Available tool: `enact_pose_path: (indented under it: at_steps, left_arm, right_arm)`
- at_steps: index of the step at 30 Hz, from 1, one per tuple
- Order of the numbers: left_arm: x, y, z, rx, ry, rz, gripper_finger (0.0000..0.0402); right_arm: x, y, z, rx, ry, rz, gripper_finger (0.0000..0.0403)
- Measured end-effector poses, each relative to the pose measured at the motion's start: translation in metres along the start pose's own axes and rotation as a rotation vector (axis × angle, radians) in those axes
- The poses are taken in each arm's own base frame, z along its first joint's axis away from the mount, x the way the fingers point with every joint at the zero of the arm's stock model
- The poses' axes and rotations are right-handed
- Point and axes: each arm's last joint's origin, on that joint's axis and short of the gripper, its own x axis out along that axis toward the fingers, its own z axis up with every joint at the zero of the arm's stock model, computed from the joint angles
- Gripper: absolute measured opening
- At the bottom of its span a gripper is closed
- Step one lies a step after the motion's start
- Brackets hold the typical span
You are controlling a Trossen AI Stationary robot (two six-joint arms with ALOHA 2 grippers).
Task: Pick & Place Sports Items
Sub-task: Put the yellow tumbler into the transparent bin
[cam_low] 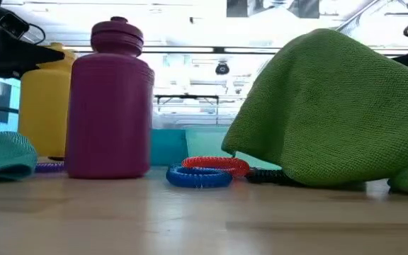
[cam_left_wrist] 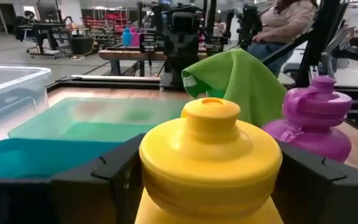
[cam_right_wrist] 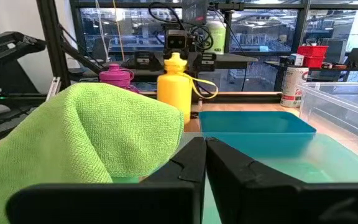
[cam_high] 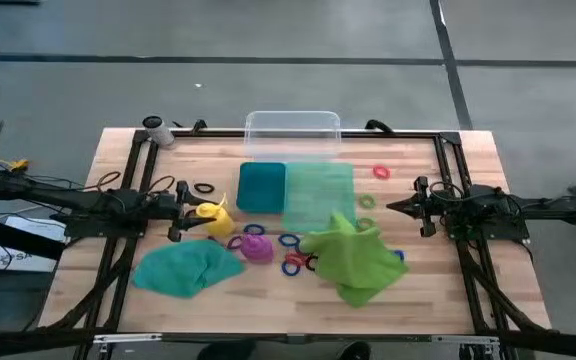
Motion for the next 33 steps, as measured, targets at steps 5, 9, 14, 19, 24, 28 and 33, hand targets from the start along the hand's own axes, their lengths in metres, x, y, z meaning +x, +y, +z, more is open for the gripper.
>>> enact_pose_path:
  at_steps: [5, 9, 14, 19, 24, 28, 33]
  left_arm:
    - [0.000, 0.001, 0.007, -0.001, -0.063, 0.032, 0.0208]
    - [0.001, 0.000, 0.026, 0.028, -0.080, 0.050, 0.0208]
    - [0.009, -0.001, 0.064, 0.086, -0.050, 0.071, 0.0207]
    - [0.022, 0.004, 0.106, 0.180, -0.028, 0.128, 0.0207]
    - [0.040, 0.017, 0.142, 0.259, -0.034, 0.221, 0.0207]
    - [0.058, 0.035, 0.168, 0.278, -0.038, 0.190, 0.0207]
    - [0.083, 0.072, 0.191, 0.278, -0.020, 0.197, 0.0207]
  right_arm:
    - [0.000, 0.000, 0.000, 0.000, 0.000, 0.000, 0.0000]
    - [0.000, 0.000, 0.000, 0.000, 0.000, 0.000, 0.0000]
    - [0.000, 0.000, 0.000, 0.000, 0.000, 0.000, 0.0000]
    - [0.000, 0.000, 0.000, 0.000, 0.000, 0.000, 0.0000]
    - [0.000, 0.000, 0.000, 0.000, 0.000, 0.000, 0.0000]
    - [0.000, 0.000, 0.000, 0.000, 0.000, 0.000, 0.0000]
    - [0.000, 0.000, 0.000, 0.000, 0.000, 0.000, 0.0000]
